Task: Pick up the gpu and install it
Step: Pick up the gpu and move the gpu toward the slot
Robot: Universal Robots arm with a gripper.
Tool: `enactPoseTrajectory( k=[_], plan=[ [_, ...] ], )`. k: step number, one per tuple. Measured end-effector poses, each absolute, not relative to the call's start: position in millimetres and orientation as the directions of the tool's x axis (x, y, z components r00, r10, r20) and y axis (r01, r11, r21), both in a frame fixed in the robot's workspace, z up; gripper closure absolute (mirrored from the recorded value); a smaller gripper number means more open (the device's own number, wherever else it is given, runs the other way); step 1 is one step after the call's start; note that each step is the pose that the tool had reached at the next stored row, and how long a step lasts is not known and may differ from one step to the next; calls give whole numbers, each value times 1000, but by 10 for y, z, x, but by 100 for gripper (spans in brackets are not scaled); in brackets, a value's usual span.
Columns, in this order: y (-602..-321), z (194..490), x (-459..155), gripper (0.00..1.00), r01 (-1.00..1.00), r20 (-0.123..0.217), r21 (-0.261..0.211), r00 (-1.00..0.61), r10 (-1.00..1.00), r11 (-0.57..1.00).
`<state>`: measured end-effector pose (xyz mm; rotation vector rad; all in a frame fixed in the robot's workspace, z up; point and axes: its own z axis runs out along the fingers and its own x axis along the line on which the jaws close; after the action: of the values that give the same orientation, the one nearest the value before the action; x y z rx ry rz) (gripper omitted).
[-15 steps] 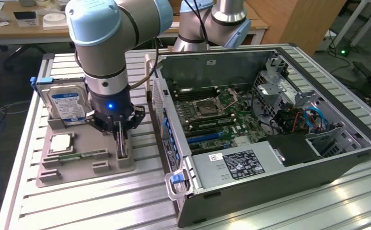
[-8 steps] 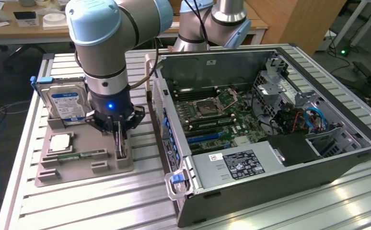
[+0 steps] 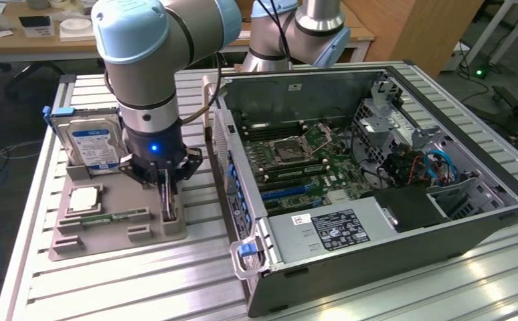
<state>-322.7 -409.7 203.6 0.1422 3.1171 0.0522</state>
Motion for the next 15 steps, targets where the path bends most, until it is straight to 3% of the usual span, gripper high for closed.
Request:
enactPoseTrajectory(
  k=[15],
  plan=[
    [-4097,2036,-3227,72,91,-19,34,-996,91,995]
  ],
)
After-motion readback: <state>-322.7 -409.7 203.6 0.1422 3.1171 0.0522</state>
